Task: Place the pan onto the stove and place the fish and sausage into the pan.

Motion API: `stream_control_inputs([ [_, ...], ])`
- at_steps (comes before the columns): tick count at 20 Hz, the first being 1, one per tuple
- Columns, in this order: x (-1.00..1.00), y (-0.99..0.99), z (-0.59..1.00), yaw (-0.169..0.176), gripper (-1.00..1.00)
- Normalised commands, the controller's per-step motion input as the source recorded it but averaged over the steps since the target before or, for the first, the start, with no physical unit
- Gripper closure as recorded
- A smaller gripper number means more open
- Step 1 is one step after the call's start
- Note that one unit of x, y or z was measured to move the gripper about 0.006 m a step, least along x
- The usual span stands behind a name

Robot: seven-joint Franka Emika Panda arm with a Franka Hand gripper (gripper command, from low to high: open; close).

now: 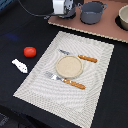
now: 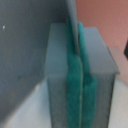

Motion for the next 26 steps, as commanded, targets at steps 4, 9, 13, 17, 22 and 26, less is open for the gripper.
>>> stream_control_inputs([
  [4,0.47,0.29,-0.01,0.000,1.00],
  [9,0.26,0.18,0.24,0.000,-1.00],
  [13,0.04,0.04,0.57,0.019,-1.00],
  [17,-0.17,0.00,0.45,0.072,-1.00],
  [22,-0.26,-0.51,0.99,0.006,-1.00],
  [26,-0.23,-0.80,1.00,0.000,-1.00],
])
